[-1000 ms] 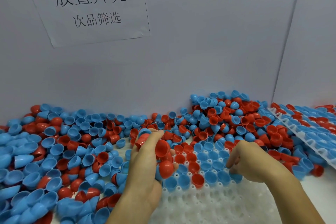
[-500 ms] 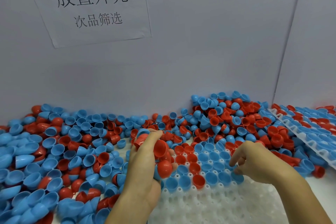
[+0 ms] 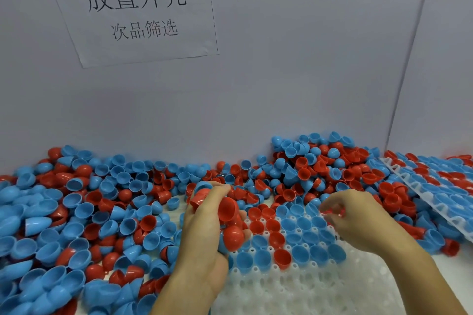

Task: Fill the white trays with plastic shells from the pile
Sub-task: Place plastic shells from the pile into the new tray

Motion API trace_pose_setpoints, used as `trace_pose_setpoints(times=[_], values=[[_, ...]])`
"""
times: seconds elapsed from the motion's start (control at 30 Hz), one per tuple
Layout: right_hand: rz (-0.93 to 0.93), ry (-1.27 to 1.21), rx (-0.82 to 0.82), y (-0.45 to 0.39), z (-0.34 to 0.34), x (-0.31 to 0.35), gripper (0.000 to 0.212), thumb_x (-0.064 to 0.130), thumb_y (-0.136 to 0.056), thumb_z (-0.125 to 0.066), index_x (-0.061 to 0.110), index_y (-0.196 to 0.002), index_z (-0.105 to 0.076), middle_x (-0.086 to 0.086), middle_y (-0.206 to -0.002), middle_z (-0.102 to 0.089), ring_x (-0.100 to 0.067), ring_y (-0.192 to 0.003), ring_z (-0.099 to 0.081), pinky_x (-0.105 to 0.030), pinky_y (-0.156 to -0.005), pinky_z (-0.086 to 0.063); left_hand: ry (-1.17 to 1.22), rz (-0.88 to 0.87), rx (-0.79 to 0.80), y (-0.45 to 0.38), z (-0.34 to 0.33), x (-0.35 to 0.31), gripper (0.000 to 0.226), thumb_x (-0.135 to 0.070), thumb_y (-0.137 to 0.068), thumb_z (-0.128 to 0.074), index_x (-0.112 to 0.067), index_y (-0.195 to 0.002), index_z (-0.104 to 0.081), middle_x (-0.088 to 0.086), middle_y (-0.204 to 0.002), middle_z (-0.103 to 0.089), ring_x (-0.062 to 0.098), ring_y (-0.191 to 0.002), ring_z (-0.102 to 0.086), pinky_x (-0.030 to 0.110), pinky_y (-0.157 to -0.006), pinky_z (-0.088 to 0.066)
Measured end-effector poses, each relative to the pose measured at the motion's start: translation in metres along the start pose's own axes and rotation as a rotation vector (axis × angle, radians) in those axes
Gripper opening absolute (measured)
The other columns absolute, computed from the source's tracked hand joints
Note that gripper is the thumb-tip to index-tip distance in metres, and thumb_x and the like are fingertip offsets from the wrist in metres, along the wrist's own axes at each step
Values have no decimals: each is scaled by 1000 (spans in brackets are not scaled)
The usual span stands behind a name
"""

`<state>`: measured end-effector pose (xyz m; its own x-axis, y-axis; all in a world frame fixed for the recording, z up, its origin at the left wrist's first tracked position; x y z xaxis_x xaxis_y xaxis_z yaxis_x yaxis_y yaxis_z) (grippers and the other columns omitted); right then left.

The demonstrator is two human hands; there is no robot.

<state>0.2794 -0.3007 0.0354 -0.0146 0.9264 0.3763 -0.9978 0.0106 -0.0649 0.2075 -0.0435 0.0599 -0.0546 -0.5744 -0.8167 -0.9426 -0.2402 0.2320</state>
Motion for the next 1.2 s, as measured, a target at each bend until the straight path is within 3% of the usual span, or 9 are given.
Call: trace_pose_setpoints(times=[0.17,0.23,0.4,0.63,0.83,1.0,1.2], values=[[64,105,-33,-23,0,15,29,19,-92,-68,28,-119,-70,5,-121,-68,-13,-91,-67,-30,-78,-60,23,-13,-1,-1,2,-5,35,-26,-83,-76,-18,-114,-64,16,-86,-69,24,-66,-67,29,-41,-49],[96,182,35,-31,-3,17,30,19,-91,-70,26,-120,-70,4,-123,-67,-14,-96,-67,-32,-81,-60,29,-15,-7,-1,3,-6,38,-27,-83,-77,-17,-117,-64,16,-91,-69,24,-67,-68,29,-41,-49],[165,318,187,-37,-17,18,37,12,-89,-70,26,-124,-69,3,-123,-67,-14,-95,-67,-31,-81,-61,47,-35,-4,-2,4,-7,32,-24,-84,-76,-17,-113,-65,12,-77,-69,23,-61,-67,28,-42,-49],[188,323,154,-34,-21,18,41,16,-89,-73,26,-128,-66,6,-121,-69,-13,-100,-68,-28,-86,-59,39,-39,-5,-3,4,-4,30,-25,-85,-76,-19,-112,-65,6,-63,-70,18,-55,-68,29,-43,-51],[194,323,76,-29,-19,16,45,16,-88,-73,29,-130,-63,9,-114,-69,-12,-98,-67,-29,-84,-59,25,-40,-26,-3,3,-3,32,-26,-84,-76,-19,-113,-66,11,-76,-70,18,-57,-69,29,-44,-51],[216,299,14,-28,-17,18,42,18,-90,-71,31,-129,-63,9,-118,-67,-10,-102,-65,-28,-84,-59,25,-36,-24,-2,3,-3,32,-26,-84,-76,-20,-113,-66,9,-72,-71,18,-57,-69,29,-44,-52],[292,246,20,-26,-26,28,33,31,-93,-67,31,-126,-66,12,-121,-56,-9,-114,-50,-30,-94,-51,13,-32,-21,-1,2,-3,32,-27,-84,-76,-21,-113,-65,13,-83,-70,20,-61,-69,29,-44,-51]])
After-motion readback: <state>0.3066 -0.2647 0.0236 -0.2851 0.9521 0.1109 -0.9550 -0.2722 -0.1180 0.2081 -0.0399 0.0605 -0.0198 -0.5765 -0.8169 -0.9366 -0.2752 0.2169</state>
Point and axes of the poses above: each hand's wrist, its own y-axis away from the middle knuckle, its own z-axis out of the back of the hand, x = y × z, the point moved 3 cm from there along -y, towards the middle knuckle
